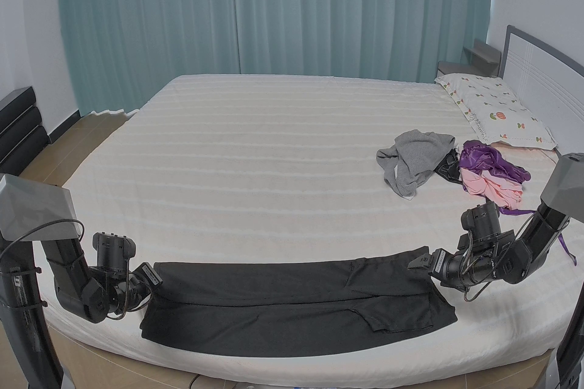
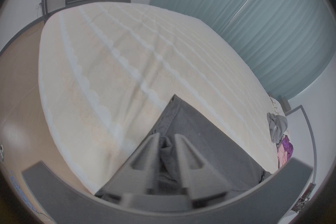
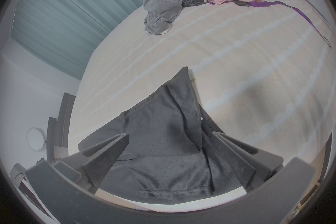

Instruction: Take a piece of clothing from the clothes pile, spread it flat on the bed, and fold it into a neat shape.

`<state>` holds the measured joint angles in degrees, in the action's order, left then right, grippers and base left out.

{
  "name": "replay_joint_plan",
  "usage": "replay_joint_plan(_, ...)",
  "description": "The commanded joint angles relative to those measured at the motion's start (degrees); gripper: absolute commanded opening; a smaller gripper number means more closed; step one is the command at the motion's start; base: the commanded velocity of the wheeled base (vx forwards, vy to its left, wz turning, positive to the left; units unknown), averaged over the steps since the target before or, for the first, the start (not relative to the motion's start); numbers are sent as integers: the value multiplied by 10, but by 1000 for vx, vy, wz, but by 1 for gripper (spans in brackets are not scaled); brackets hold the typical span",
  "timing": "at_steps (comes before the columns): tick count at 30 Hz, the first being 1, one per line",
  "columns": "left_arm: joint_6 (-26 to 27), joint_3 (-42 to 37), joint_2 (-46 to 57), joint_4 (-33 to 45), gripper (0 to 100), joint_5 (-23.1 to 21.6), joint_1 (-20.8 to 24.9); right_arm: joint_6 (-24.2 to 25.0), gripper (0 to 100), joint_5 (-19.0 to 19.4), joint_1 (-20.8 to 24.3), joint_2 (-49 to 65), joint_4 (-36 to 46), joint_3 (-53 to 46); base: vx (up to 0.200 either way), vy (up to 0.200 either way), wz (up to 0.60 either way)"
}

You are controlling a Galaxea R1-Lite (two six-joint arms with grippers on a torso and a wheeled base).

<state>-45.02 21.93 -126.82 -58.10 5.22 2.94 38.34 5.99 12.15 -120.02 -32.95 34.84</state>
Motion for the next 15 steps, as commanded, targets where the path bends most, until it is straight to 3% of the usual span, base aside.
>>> replay_joint_plan(1, -1, 0, 4, -19, 0, 17, 1, 2, 100, -7, 7, -18, 3, 5, 0, 0, 0)
replay_joint_plan(15, -3, -10, 9, -54, 0, 15, 1, 20, 100, -29, 30, -49, 3, 26, 0, 0, 0)
